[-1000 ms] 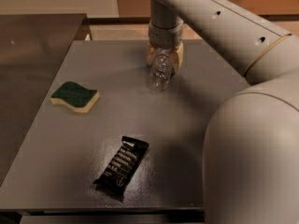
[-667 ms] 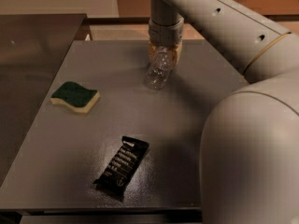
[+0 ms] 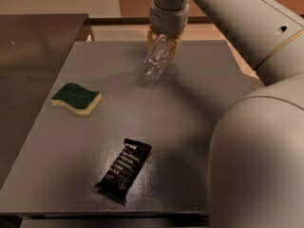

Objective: Pick water bottle

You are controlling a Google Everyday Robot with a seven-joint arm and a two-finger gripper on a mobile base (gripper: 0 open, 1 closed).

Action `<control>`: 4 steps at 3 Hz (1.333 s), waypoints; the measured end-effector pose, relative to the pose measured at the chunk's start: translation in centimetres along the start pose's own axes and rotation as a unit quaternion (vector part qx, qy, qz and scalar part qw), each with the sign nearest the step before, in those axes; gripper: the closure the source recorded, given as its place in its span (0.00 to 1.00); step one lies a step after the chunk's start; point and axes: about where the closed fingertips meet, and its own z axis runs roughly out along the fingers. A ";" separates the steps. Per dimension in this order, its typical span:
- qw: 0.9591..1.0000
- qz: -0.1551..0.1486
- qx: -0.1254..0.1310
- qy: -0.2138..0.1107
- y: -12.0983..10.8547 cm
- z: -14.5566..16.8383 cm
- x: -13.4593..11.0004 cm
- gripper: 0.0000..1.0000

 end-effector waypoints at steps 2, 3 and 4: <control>0.996 0.049 0.071 -0.008 -2.0 -5.9 -1.7 1.00; 0.992 0.079 0.101 -0.007 -3.3 -7.4 -2.1 1.00; 0.992 0.079 0.102 -0.007 -3.4 -7.3 -2.1 1.00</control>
Offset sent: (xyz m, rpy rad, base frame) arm -0.0430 0.0227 0.0937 0.1942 -0.0209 -0.1574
